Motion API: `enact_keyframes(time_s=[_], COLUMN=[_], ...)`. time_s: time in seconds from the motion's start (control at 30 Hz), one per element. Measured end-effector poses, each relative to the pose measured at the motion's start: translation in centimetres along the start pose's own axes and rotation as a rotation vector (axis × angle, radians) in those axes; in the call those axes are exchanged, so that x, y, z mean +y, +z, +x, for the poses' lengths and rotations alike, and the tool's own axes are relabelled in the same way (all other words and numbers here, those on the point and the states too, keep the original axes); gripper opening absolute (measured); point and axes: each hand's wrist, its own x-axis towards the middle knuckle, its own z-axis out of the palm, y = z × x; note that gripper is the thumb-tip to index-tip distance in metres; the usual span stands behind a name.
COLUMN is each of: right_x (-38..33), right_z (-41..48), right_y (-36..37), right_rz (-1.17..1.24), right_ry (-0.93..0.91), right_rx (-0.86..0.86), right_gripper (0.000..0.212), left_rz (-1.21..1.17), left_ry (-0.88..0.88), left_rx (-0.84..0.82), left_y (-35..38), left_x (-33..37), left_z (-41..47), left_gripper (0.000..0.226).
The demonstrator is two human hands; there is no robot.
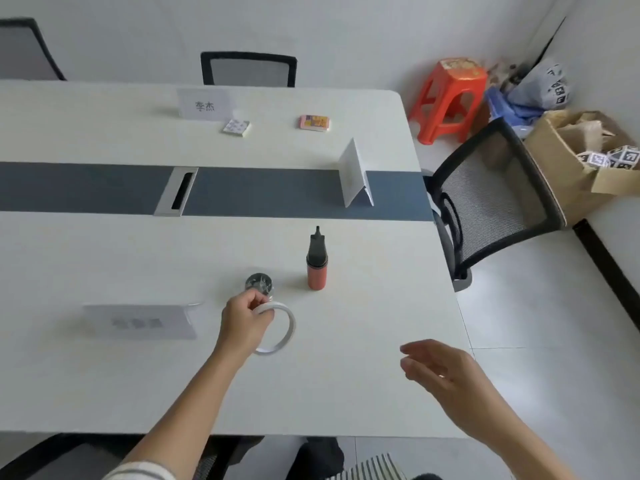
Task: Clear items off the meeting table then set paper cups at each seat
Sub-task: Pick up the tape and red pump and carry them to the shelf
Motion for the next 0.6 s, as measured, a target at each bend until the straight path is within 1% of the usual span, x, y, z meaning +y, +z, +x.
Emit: enact_keyframes(time_s=[0.07, 0.23, 0.3, 0.37, 0.4, 0.47, 0.53, 0.6], right_x=[-1.5, -3.1, -3.1, -3.0, -2.8, -2.4, -1.9, -1.6], right_z=[2.2, 7.4, 9.6, 11.9, 13.0, 15.3, 17.8, 20.1], right_y=[0.9, 3.2, 3.8, 4.6, 4.9, 5.6, 6.4, 7.3], right_rz=[-0.028, -0.062, -0.081, -0.093, -0.089, -0.099, -0.124, -0.153], right_ry=[-0.017, 0.005, 0.018, 0.024, 0.023, 0.004, -0.04, -0.092], right_rx=[-0.023, -0.088, -0.094, -0.067, -0.041, 0.01, 0.041, 0.061], right_gripper=[0.012, 0.009, 0.011, 0.016, 0.021, 0.041, 0.062, 0.077], left_rz=[0.124, 0.412, 0.499, 0.552, 0.57, 0.617, 0.689, 0.742], left_ry=[0.015, 0.051, 0.05, -0.01, -0.037, -0.05, -0.023, -0.011], left_rx=[0.017, 0.093, 0.135, 0.142, 0.128, 0.097, 0.09, 0.085], left_y=[0.3, 1.7, 2.4, 3.2, 3.6, 4.5, 5.1, 5.5], left_x=[-0.9, -3.7, -5.0, -6.0, -6.5, -7.1, -7.6, -7.7], left_z=[3.7, 10.9, 12.7, 13.8, 14.0, 14.2, 14.2, 14.1], left_gripper=[0.024, 0.007, 0.015, 0.031, 0.039, 0.053, 0.06, 0.064])
